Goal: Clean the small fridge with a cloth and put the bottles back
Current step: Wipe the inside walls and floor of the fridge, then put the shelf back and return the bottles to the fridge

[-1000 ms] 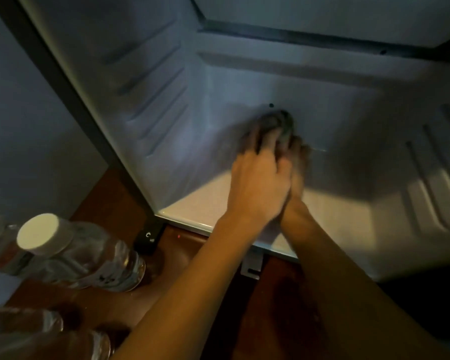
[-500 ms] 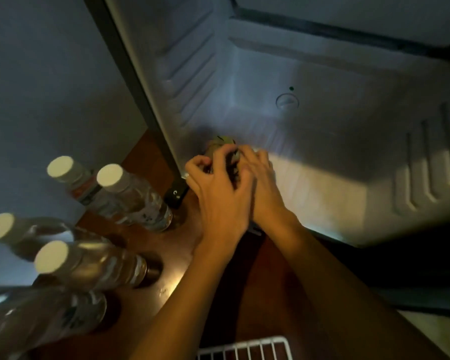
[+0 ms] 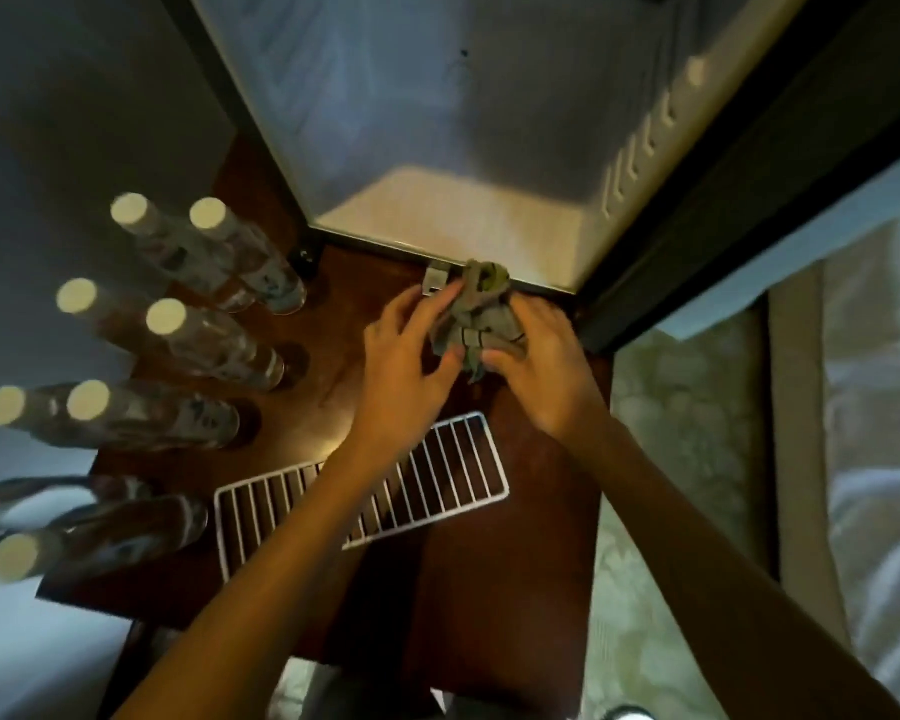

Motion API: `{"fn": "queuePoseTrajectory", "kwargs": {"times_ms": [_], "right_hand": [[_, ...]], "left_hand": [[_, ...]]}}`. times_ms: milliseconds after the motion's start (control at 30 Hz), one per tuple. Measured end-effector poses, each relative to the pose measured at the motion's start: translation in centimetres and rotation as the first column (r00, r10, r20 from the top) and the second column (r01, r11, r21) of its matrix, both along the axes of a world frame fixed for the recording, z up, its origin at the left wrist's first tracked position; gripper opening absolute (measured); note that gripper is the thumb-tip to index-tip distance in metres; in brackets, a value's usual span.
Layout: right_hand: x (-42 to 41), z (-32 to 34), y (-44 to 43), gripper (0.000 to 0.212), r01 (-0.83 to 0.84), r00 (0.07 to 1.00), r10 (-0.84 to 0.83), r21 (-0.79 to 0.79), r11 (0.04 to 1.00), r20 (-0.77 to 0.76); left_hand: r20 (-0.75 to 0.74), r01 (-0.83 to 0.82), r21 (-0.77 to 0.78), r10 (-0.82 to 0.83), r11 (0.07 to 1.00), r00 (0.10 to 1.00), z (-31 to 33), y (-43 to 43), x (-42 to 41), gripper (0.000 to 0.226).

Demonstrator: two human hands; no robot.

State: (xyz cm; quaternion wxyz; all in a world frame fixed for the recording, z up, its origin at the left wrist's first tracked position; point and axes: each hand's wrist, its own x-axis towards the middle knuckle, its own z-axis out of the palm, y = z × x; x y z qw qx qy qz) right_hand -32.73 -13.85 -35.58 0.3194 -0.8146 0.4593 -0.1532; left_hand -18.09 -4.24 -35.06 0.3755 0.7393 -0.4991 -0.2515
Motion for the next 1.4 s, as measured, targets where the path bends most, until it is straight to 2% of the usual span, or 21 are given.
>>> {"fn": "queuePoseTrajectory", "kwargs": {"times_ms": [133,200,267,367,433,567,700,767,833,900,1000,1067,1133,1267,1333,1400], "right_hand": [[-5.1,-0.6,6.1,0.057,0.093,0.996,-0.092,0.161,0.983,-0.013],[-7.0,-0.7,8.4,0.06,0.177,0.98,-0.195,0.272,0.946,0.041],[-9.3,-0.9,11.5,0.055,0.24,0.956,-0.282,0.35,0.906,0.076],[-11.7,-1.1,16.4,0.055,0.246,0.957,-0.288,0.465,0.851,0.022],[-12.2,-1.9,18.1,0.064,0.231,0.97,-0.241,0.454,0.86,-0.037],[-12.0,-4.5,19.9,0.072,0.072,0.976,-0.009,0.284,0.956,-0.216],[-11.8,-4.6,20.4,0.078,0.016,0.932,0.039,0.15,0.989,-0.36],[-12.0,-4.1,20.2,0.081,0.009,0.937,0.044,0.151,0.989,-0.346],[-12.1,-3.2,19.4,0.075,0.026,0.966,0.018,0.163,0.986,-0.26],[-12.0,-2.5,18.3,0.062,0.028,0.995,-0.016,0.117,0.993,-0.1],[-10.5,-1.6,15.8,0.038,0.079,0.996,-0.083,0.105,0.991,0.034],[-8.6,-1.2,13.8,0.019,0.123,0.992,-0.126,0.155,0.98,0.01],[-6.5,-1.1,11.9,0.01,0.148,0.988,-0.14,0.18,0.972,-0.058],[-2.6,-2.1,9.4,0.033,0.2,0.937,-0.083,0.328,0.923,-0.34],[-1.4,-2.7,9.3,0.034,0.212,0.916,-0.046,0.383,0.899,-0.399],[-0.6,-3.1,9.7,0.031,0.212,0.901,-0.035,0.37,0.904,-0.432]], "left_hand": [[-0.228,0.169,0.014,-0.161,0.986,0.96,-0.5,2.2,-3.6,0.059],[-0.315,0.241,0.024,-0.222,0.97,0.923,-0.4,3.7,-5.6,0.058],[-0.34,0.284,0.046,-0.253,0.958,0.906,-0.5,5.9,-7.2,0.056],[-0.319,0.31,0.071,-0.273,0.948,0.908,-1.5,10.1,-8.5,0.05],[-0.293,0.285,0.122,-0.239,0.951,0.926,-2.5,12.3,-8.6,0.044],[-0.151,0.251,0.277,-0.216,0.927,0.965,-4.1,13.9,-8.3,0.036],[-0.083,0.302,0.269,-0.29,0.915,0.953,-3.6,14.3,-7.9,0.035],[-0.059,0.3,0.263,-0.295,0.917,0.954,-3.1,14.9,-7.5,0.033],[-0.076,0.21,0.275,-0.197,0.938,0.977,-2.6,16.1,-6.3,0.03],[-0.076,0.032,0.299,-0.009,0.954,0.997,-2.3,17.6,-4.5,0.03],[-0.003,-0.268,0.337,0.286,0.903,0.958,-1.8,20.6,-1.3,0.026],[0.065,-0.425,0.331,0.429,0.842,0.901,-1.6,22.6,0.5,0.026],[0.117,-0.531,0.353,0.527,0.77,0.842,-2.0,24.3,1.9,0.023],[0.135,-0.587,0.429,0.594,0.687,0.793,-2.8,25.4,2.7,0.021],[0.104,-0.555,0.485,0.586,0.676,0.804,-3.2,24.9,2.2,0.026],[0.091,-0.545,0.508,0.587,0.667,0.804,-3.1,24.4,1.6,0.03]]}}
